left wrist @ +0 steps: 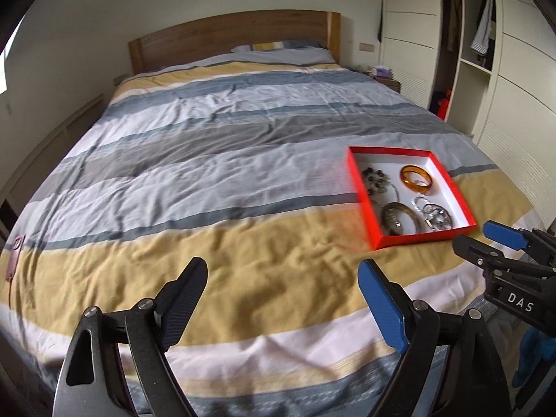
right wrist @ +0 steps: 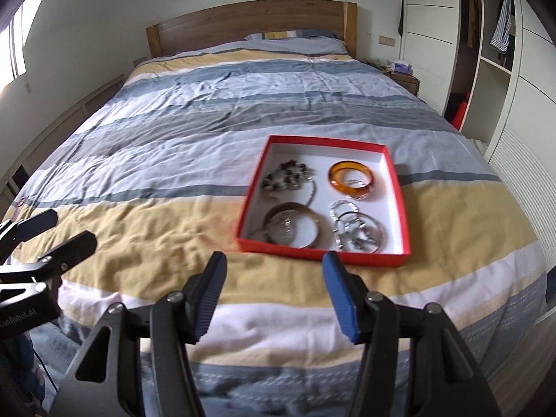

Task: Organize jewelry

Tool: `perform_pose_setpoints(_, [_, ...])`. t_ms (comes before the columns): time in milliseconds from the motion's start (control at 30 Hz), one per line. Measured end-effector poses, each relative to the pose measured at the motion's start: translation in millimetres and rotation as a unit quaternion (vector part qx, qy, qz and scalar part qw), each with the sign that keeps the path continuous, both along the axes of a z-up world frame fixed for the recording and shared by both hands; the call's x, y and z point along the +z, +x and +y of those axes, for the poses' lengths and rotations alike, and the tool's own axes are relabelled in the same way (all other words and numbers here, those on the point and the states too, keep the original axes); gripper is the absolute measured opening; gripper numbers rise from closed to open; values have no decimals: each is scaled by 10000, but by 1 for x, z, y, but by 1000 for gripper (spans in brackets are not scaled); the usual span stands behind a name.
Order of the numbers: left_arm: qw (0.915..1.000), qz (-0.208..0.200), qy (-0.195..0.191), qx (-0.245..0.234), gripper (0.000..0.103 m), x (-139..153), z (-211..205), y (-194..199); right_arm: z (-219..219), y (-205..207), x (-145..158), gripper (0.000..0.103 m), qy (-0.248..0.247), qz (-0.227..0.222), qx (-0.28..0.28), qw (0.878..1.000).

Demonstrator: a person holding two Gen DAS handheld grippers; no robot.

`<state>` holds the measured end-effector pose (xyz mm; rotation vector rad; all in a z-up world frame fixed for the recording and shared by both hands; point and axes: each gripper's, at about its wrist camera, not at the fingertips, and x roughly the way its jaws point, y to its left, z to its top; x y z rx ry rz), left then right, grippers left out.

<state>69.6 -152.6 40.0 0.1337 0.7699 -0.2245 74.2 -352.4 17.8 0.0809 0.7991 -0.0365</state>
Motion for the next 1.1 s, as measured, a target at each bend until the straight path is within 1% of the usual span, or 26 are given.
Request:
perform_pose_setpoints(167, [9997, -86, 12, 235, 94, 6, 31, -17, 15, -13, 3, 67, 14, 60, 7, 10000])
perform_pose_setpoints(333, [9990, -82, -38, 429, 102, 8, 52, -28, 19, -26, 10, 69, -45, 56, -3, 10000])
perform_pose_setpoints(467, [9985, -133, -147, 515, 102, 11, 65, -35, 16, -33, 13, 70, -92, 35, -86, 9999])
perform_pose_setpoints(633, [9969, -274, -158, 719, 102, 13, 77, -42, 8, -40, 9, 70, -110, 92, -221, 9997])
perform_pose_setpoints(767, [9961, -237, -230, 812, 102, 9, 87, -44, 3, -44, 3, 70, -123, 173, -292, 9994])
perform_pose_setpoints(1100, [9956, -59, -105, 928, 102, -6, 97, -38, 0, -39, -9, 70, -138, 323, -334, 9988])
